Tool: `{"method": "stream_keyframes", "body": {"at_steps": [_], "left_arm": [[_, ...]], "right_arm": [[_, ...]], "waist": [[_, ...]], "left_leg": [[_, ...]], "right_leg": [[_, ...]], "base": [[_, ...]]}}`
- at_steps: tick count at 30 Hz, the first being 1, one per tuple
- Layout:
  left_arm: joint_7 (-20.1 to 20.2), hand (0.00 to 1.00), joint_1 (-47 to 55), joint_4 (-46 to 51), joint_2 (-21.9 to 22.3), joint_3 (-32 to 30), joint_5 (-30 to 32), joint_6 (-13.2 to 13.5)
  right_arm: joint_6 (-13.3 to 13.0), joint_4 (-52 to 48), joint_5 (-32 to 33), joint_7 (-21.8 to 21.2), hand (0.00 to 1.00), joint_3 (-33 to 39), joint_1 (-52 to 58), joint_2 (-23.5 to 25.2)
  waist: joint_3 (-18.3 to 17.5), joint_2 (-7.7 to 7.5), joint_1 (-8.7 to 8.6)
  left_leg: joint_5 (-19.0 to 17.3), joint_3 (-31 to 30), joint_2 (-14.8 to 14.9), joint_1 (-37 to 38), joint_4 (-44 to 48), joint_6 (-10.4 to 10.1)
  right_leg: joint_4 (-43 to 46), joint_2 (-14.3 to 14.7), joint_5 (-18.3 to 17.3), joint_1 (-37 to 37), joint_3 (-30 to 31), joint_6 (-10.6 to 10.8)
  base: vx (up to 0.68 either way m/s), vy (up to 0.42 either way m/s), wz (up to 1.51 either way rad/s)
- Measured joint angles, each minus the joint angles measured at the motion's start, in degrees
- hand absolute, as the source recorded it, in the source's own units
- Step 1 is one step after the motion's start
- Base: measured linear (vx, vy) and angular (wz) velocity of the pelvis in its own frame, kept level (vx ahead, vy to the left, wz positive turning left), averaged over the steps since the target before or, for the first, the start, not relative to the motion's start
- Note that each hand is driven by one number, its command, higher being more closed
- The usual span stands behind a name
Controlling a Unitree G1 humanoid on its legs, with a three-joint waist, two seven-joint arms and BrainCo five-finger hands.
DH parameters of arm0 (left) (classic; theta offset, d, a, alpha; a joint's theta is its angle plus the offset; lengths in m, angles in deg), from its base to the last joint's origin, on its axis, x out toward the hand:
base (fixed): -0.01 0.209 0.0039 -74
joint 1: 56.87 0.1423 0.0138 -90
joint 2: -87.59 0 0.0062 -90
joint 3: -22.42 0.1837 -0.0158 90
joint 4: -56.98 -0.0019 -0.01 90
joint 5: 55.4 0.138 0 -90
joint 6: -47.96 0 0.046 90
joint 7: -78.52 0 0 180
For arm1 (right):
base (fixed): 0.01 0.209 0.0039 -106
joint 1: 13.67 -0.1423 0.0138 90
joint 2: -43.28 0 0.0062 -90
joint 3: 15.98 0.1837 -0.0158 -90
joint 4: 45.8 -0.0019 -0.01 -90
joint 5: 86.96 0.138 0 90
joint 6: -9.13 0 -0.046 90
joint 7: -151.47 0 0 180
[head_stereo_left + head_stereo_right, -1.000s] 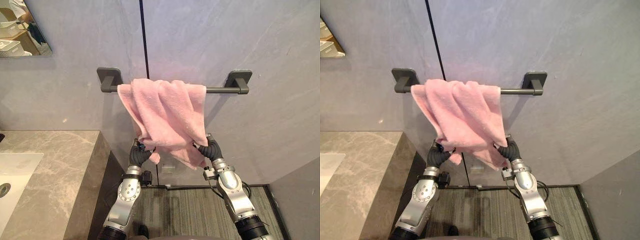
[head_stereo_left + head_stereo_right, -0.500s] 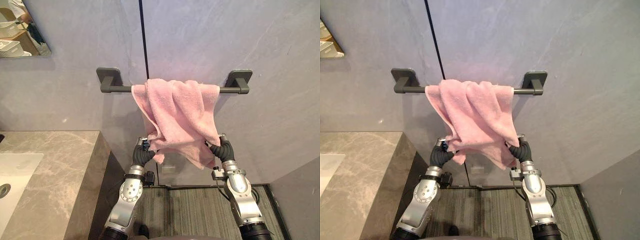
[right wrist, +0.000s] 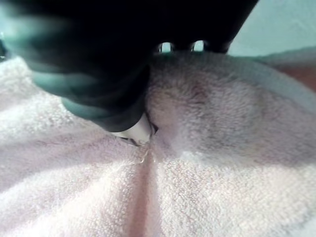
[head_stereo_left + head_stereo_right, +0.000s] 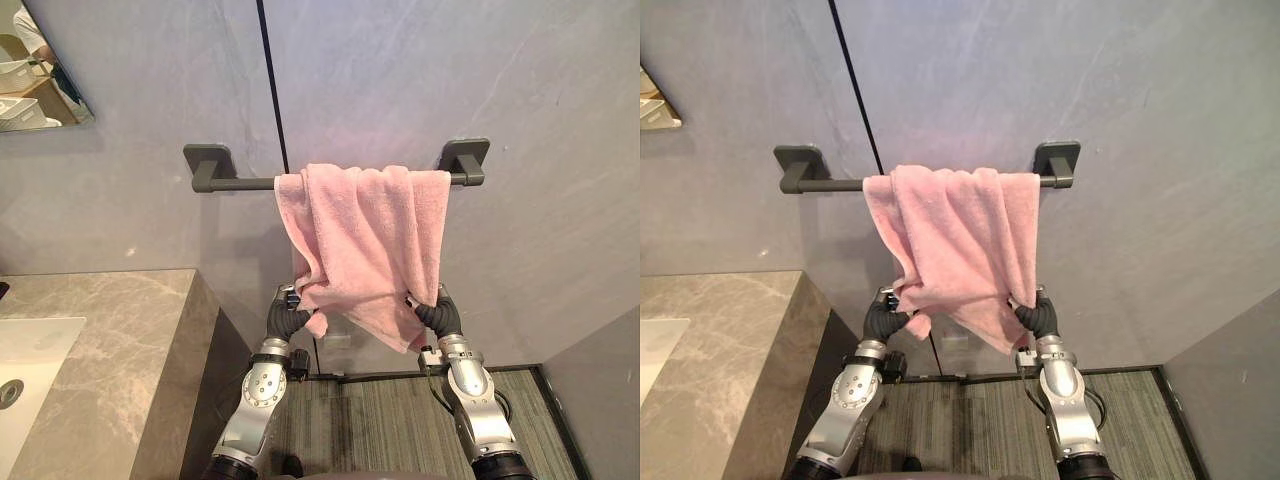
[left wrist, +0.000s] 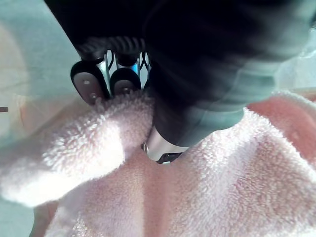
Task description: Organize washtable
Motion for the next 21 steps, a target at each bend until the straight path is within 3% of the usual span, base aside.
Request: {"method": "stream_keyframes", "body": {"at_steps": [21], "left_arm": [[-0.1, 1.0, -0.1, -4.3, 1.1, -6.9, -4.5, 0.0]], "right_arm": [[-1.0, 5.9, 1.6, -1.4, 1.0, -0.1, -3.4, 4.6]], "waist": [[0.5, -0.85, 0.22]], "left_leg": [[0.0, -1.7, -0.3, -0.1, -0.3, 0.0]], "right_leg": [[-0.9, -0.1, 0.0, 1.2, -1.8, 0.0]], "base": [[0.0, -0.003, 0.04]]}}
